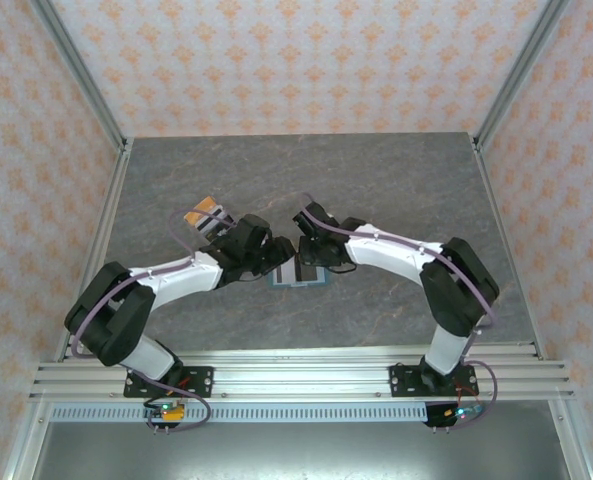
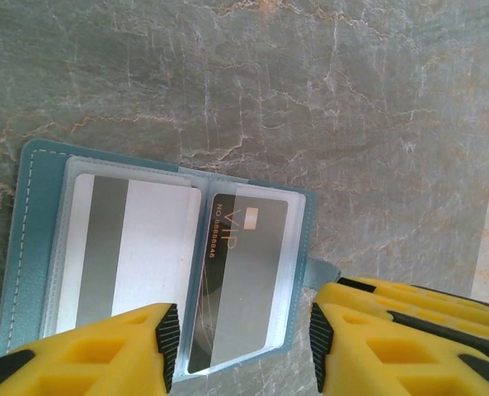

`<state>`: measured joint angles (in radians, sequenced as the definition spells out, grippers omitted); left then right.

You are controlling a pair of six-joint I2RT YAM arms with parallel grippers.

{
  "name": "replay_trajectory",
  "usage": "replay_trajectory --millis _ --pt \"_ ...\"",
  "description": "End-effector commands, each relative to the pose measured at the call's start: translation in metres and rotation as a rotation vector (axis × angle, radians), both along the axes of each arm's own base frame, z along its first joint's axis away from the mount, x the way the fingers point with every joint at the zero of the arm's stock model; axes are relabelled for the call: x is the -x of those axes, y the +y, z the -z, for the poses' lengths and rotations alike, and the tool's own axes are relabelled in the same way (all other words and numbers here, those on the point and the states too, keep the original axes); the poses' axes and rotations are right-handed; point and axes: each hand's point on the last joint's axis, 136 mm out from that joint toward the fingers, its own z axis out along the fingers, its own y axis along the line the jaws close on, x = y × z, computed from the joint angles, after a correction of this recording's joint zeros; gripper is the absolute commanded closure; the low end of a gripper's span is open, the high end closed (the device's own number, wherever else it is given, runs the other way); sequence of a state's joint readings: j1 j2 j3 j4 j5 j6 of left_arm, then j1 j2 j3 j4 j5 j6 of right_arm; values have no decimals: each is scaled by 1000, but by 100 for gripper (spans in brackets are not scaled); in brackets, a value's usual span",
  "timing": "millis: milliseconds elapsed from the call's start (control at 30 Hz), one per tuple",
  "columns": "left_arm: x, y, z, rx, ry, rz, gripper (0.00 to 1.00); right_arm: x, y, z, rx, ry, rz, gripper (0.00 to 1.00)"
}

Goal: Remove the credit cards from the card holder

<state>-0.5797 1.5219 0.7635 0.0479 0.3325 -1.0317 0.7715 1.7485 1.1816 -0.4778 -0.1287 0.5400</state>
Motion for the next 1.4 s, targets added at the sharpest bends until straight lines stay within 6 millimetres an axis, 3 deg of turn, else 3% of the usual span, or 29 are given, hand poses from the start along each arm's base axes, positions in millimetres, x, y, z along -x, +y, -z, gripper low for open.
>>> replay_trajectory --millis 0,300,633,933,1100,1367 --pt "-10 -1 4 11 -12 -12 56 -4 -15 11 95 20 0 78" --pt "-8 -8 11 3 -3 50 69 -11 -29 31 95 60 21 86" --pt "-8 -18 11 21 -21 107 66 -5 -30 49 112 120 -18 88" --pt "-9 -15 28 -21 13 104 63 1 -40 66 170 153 -21 87" --pt "-13 -21 28 -18 9 127 73 3 -42 71 187 162 -26 87" --pt "-14 -22 36 -37 23 140 74 6 -43 77 186 175 -24 87"
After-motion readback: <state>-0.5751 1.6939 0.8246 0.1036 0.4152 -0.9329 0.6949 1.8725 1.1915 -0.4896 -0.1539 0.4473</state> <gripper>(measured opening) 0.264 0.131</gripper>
